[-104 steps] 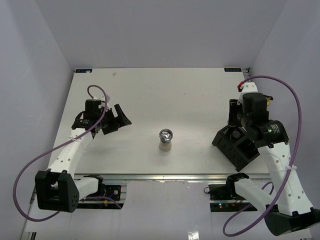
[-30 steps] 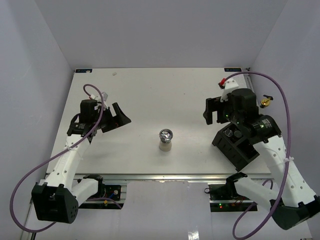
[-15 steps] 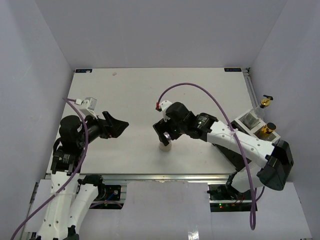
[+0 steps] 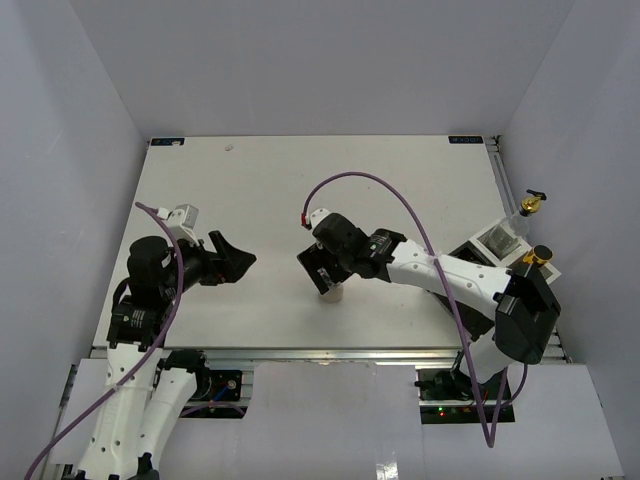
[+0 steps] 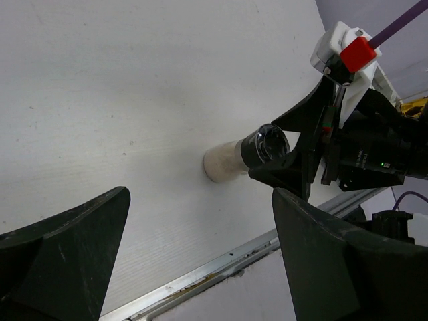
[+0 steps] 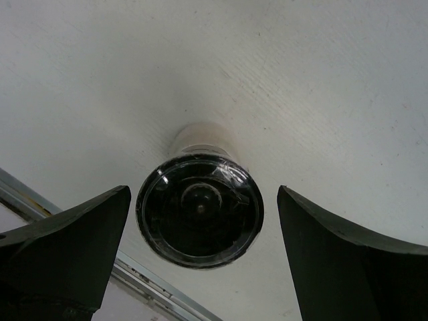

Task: Organize the condiment bottles

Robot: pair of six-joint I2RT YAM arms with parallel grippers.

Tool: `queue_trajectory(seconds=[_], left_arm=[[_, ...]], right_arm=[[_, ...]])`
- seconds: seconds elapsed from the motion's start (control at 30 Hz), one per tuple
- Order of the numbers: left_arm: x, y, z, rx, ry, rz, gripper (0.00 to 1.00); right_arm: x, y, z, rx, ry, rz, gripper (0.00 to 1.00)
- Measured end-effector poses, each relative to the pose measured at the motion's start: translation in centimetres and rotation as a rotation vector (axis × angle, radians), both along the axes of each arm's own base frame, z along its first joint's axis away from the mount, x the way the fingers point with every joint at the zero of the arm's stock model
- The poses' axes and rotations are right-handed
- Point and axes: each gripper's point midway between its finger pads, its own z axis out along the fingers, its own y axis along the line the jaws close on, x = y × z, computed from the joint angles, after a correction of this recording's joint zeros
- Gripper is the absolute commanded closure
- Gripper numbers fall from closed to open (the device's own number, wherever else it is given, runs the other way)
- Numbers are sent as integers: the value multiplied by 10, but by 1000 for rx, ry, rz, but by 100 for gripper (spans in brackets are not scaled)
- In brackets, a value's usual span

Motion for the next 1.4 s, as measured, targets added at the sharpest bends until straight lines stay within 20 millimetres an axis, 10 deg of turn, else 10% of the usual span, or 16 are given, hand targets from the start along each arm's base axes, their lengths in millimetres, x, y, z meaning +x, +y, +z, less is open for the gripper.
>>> queue_trajectory(seconds=[0.37,0.63,0.8,1.03,1.4], left_arm=[[1,0,-3,5,7,-2,2],[17,0,2,11,10,6,2],[44,-8,2,-22,21,-7,2],[49,-13,-51,-46,134,-14,2],[41,-16,-63,-67,168,-25,2]], right_arm=[[3,2,-17,-28,18,-47,92],[-1,-39,2,-101,-14,-152,92],[2,-94,67,-62,-86,-280,92],[-6,-216,168,98,-271,-633,92],[-49,-298,154,31,-296,-956,92]])
